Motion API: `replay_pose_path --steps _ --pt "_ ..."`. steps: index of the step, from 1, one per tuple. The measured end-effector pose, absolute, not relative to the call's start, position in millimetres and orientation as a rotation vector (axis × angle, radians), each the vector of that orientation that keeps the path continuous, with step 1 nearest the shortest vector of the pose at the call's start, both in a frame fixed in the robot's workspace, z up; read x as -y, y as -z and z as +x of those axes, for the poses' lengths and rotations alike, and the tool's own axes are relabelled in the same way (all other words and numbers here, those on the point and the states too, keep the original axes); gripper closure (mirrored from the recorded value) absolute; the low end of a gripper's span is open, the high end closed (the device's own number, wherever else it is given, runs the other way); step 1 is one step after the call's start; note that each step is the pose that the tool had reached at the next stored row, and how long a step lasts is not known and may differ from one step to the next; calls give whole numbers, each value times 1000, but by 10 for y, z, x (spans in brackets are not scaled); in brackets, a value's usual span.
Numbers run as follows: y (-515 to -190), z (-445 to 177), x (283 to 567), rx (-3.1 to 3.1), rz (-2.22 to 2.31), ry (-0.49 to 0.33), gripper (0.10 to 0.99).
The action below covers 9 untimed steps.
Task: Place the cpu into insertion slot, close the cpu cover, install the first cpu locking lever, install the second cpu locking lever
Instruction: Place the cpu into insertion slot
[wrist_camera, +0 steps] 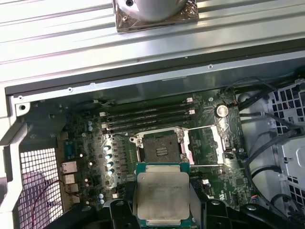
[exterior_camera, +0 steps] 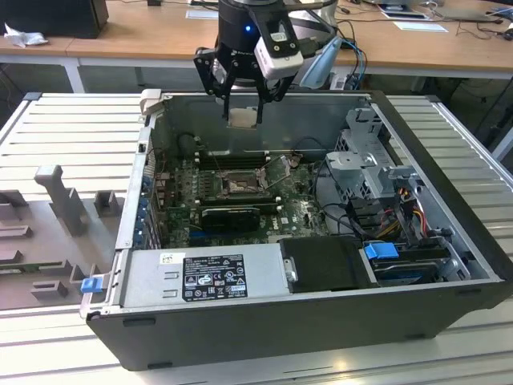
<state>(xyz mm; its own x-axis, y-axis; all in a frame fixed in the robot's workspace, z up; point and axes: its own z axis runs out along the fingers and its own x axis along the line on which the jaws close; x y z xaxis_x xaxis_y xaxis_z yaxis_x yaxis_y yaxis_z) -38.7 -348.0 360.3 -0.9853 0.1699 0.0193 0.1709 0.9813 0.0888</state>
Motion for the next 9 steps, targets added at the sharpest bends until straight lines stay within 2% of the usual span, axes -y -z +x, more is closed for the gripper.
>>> replay_pose_path --steps 9 --pt "-3564 -386 3483 3112 -296 139 557"
